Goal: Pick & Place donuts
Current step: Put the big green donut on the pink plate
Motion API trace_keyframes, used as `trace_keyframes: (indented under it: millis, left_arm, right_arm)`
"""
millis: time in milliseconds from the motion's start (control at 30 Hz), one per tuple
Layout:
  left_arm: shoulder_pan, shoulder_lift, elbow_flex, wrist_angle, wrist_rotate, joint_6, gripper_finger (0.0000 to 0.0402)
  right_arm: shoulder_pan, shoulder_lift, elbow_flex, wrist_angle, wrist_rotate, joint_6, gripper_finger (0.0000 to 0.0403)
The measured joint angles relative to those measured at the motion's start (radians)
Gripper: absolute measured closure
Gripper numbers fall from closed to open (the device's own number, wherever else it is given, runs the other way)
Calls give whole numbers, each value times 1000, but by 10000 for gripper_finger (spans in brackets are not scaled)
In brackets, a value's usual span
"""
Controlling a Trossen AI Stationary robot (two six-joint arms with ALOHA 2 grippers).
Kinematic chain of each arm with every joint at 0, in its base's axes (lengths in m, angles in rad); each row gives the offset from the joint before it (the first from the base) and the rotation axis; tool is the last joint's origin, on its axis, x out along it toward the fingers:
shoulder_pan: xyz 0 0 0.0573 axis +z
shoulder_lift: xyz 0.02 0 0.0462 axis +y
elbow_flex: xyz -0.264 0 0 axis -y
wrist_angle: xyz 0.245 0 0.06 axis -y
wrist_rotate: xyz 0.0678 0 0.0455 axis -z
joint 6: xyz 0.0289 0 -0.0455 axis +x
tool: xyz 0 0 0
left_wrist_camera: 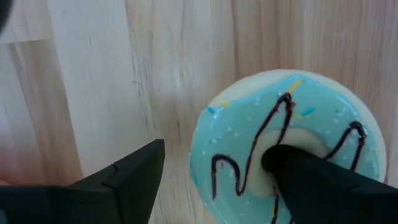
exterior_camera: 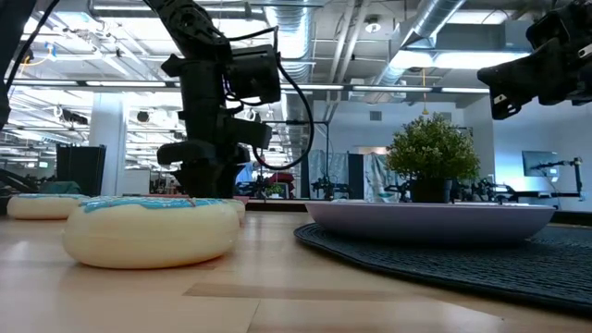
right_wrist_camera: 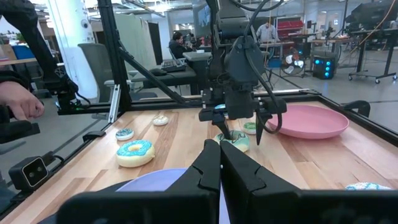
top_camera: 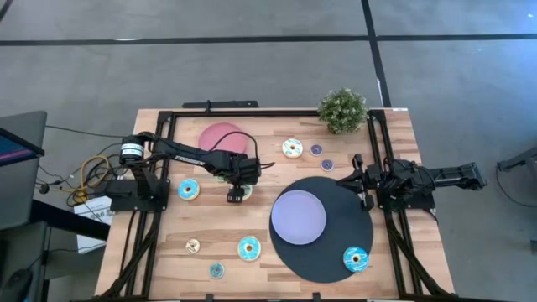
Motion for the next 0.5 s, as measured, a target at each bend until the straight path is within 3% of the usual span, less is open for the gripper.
trace_keyframes:
  millis: [267, 500]
  left_arm:
    - [-1, 3, 11, -7, 5, 0, 181]
    - [-1, 3, 12, -6, 8, 0, 200]
  right_arm:
    - [0, 0, 0, 0, 0, 0, 403]
    - [0, 0, 0, 0, 0, 0, 403]
